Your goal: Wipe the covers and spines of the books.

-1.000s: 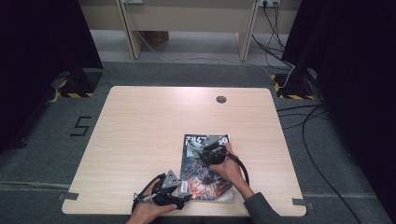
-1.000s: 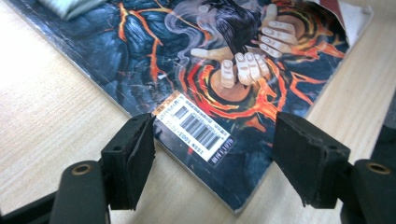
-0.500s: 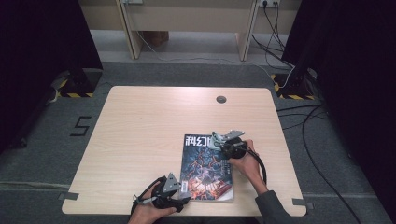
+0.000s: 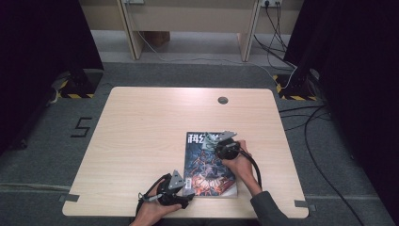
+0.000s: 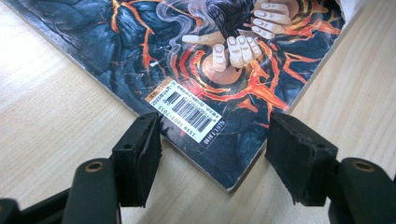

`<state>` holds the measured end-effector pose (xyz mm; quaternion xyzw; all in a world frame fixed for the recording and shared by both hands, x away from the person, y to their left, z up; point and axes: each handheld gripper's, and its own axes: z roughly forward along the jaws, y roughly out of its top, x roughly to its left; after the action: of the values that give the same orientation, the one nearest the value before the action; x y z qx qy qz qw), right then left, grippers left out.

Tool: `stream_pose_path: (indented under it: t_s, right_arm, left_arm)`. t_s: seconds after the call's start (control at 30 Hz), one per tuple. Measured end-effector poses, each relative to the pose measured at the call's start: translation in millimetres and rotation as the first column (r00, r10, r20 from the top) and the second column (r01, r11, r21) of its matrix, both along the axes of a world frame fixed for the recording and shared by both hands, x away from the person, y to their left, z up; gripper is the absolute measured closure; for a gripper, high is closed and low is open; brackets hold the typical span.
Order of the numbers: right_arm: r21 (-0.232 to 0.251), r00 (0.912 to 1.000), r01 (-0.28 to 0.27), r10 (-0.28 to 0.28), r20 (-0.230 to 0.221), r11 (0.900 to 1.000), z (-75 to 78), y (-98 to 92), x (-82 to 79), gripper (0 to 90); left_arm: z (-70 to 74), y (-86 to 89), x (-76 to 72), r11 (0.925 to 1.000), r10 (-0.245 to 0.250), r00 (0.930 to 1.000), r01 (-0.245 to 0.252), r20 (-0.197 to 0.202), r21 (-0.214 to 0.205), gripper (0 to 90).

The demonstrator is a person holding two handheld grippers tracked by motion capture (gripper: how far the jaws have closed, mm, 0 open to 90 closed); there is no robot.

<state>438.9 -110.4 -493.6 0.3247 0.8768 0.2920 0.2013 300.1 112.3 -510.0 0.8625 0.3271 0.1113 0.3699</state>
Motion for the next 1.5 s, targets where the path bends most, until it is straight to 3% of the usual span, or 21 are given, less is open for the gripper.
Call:
stream_pose_path:
  t_s: [0.13, 0.17, 0.2, 0.27, 0.33, 0.6, 0.73, 0.8, 0.83, 0.9, 0.97, 1.03, 1.07, 1.13, 1.27, 1.47, 1.5]
  right_arm:
    - [0.011, 0.9956, -0.093, 0.093, -0.012, 0.9956, -0.3, 30.5, -12.1, 77.2]
    - [0.011, 0.9956, -0.093, 0.093, -0.012, 0.9956, -0.3, 30.5, -12.1, 77.2]
    - [0.012, 0.9902, -0.139, 0.139, -0.015, 0.9903, -0.7, 45.7, -19.8, 77.0]
    - [0.019, 0.9889, -0.147, 0.147, -0.018, 0.9889, -1.0, 49.4, -22.4, 76.6]
    - [0.034, 0.9819, -0.186, 0.187, -0.032, 0.9820, -0.9, 56.8, -28.5, 76.2]
    - [0.022, 0.9874, -0.153, 0.154, -0.039, 0.9880, 0.7, 43.5, -23.8, 78.1]
    - [-0.002, 0.9987, -0.036, 0.036, -0.035, 0.9994, 2.7, 1.0, -7.7, 78.3]
    - [0.002, 0.9992, -0.006, 0.007, -0.038, 1.0000, 2.9, -9.5, -4.0, 78.5]
    - [0.002, 0.9983, 0.047, -0.047, -0.036, 0.9989, 3.5, -30.3, 0.4, 78.7]
    - [-0.005, 0.9966, 0.076, -0.076, -0.032, 0.9971, 4.0, -42.8, 0.8, 78.7]
    - [0.026, 0.9952, 0.089, -0.087, -0.045, 0.9957, 3.7, -51.3, 0.6, 78.9]
    - [0.030, 0.9952, 0.088, -0.087, -0.045, 0.9957, 3.5, -51.9, 0.5, 78.9]
    - [-0.007, 0.9960, 0.084, -0.084, -0.029, 0.9965, 4.3, -47.6, -0.2, 78.7]
    - [-0.028, 0.9964, 0.082, -0.082, -0.021, 0.9963, 4.7, -43.6, -1.6, 78.5]
    - [-0.033, 0.9978, 0.063, -0.064, -0.017, 0.9975, 4.6, -36.6, -2.2, 77.9]
    - [-0.026, 0.9984, -0.049, 0.049, -0.029, 0.9984, 3.6, 4.5, -11.2, 77.8]
    - [-0.026, 0.9984, -0.049, 0.049, -0.029, 0.9984, 3.6, 4.5, -11.2, 77.8]
  left_arm:
    - [-0.4, -1.9, 1.4, 1.0000, 0.003, 1.0000, -0.003, 0.009, 0.001, 34.8]
    - [-0.4, -1.9, 1.4, 1.0000, 0.003, 1.0000, -0.003, 0.009, 0.001, 34.8]
    - [-0.3, -2.0, 1.5, 1.0000, 0.003, 1.0000, -0.003, 0.008, 0.003, 34.8]
    - [-0.5, -1.8, 1.4, 1.0000, 0.004, 1.0000, -0.004, 0.009, 0.000, 34.9]
    - [-0.8, -1.5, 1.3, 1.0000, 0.005, 0.9999, -0.005, 0.010, -0.002, 34.9]
    - [-1.1, -1.3, 0.8, 1.0000, 0.003, 0.9999, -0.003, 0.010, -0.002, 35.1]
    - [-1.3, -1.0, 0.6, 1.0000, 0.001, 1.0000, -0.001, 0.010, 0.000, 35.1]
    - [-1.2, -1.0, 0.6, 1.0000, 0.000, 1.0000, 0.000, 0.009, 0.001, 35.1]
    - [-1.2, -0.9, 0.7, 1.0000, 0.001, 1.0000, -0.001, 0.009, 0.000, 35.1]
    - [-1.2, -0.9, 0.8, 1.0000, 0.001, 1.0000, -0.001, 0.009, -0.001, 35.2]
    - [-1.2, -1.0, 0.8, 1.0000, 0.001, 1.0000, -0.001, 0.009, -0.001, 35.1]
    - [-1.2, -0.8, 0.6, 1.0000, 0.000, 1.0000, 0.000, 0.009, -0.001, 35.4]
    - [-1.1, -0.3, 0.4, 1.0000, -0.002, 1.0000, 0.002, 0.009, -0.003, 35.8]
    - [-1.2, 0.2, 0.1, 1.0000, -0.003, 1.0000, 0.003, 0.008, -0.002, 36.2]
    - [-0.4, 0.6, -0.7, 1.0000, -0.004, 1.0000, 0.004, 0.009, -0.002, 37.2]
    - [-0.1, 1.6, -1.0, 1.0000, -0.004, 0.9999, 0.004, 0.010, -0.002, 38.2]
    - [0.3, 1.8, -1.0, 1.0000, -0.004, 0.9999, 0.004, 0.011, -0.003, 38.2]
